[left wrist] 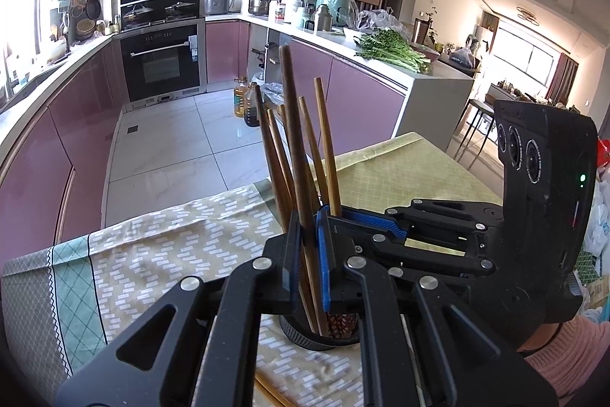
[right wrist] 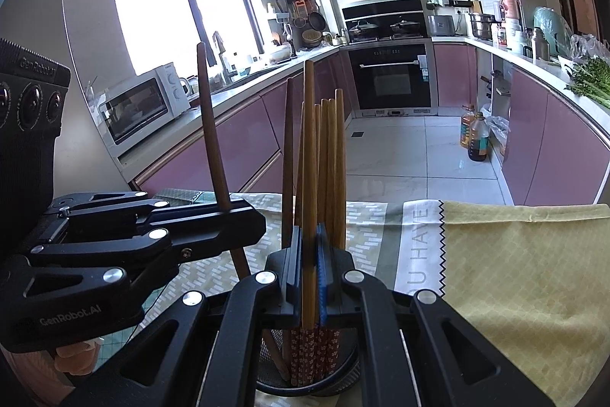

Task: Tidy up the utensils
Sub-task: 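Open both grippers and withdraw them from the cup toward the cloth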

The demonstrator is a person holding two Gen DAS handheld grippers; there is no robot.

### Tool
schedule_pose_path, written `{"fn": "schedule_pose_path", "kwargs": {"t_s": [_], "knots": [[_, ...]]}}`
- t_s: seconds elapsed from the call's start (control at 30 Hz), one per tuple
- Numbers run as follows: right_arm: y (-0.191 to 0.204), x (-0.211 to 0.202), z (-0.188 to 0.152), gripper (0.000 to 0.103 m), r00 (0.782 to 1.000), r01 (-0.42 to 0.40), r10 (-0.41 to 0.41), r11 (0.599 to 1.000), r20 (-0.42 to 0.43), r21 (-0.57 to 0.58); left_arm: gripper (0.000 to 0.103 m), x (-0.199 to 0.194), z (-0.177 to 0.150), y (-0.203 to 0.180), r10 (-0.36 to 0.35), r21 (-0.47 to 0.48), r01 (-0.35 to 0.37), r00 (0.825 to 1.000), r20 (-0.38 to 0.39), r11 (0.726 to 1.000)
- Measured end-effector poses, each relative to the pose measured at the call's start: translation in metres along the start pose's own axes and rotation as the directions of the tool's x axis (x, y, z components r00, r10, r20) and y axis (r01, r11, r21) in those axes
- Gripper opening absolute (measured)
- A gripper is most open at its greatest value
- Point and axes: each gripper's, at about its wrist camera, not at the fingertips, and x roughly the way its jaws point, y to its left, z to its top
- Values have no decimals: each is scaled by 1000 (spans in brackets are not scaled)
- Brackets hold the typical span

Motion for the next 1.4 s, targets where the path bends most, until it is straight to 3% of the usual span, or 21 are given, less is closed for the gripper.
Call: {"fn": "schedule_pose_path", "kwargs": {"t_s": [0.93,1.0,1.07,1.17,1.27,1.3,1.4], "knots": [[-5,-4,-5,8,1000,0,0,1000,0,21,10,25,-21,18,-15,-48,14,999,-31,999],[-4,-7,-5,9,1000,-3,3,1000,4,19,17,22,-24,19,-8,-52,6,1000,-20,999],[-2,-13,-7,19,1000,-3,3,1000,13,11,22,16,-28,17,10,-50,-10,1000,-6,999],[-1,-19,-9,24,1000,-9,9,1000,23,1,32,4,-35,17,35,-47,-34,999,23,998],[3,-28,-12,37,999,-18,19,1000,36,-6,45,-10,-45,16,74,-46,-71,996,58,996],[5,-32,-14,38,999,-24,24,1000,40,-14,54,-17,-49,16,89,-45,-85,993,74,995],[14,-43,-20,45,998,-41,43,998,44,-44,66,-37,-63,17,135,-48,-130,984,117,990]]}}
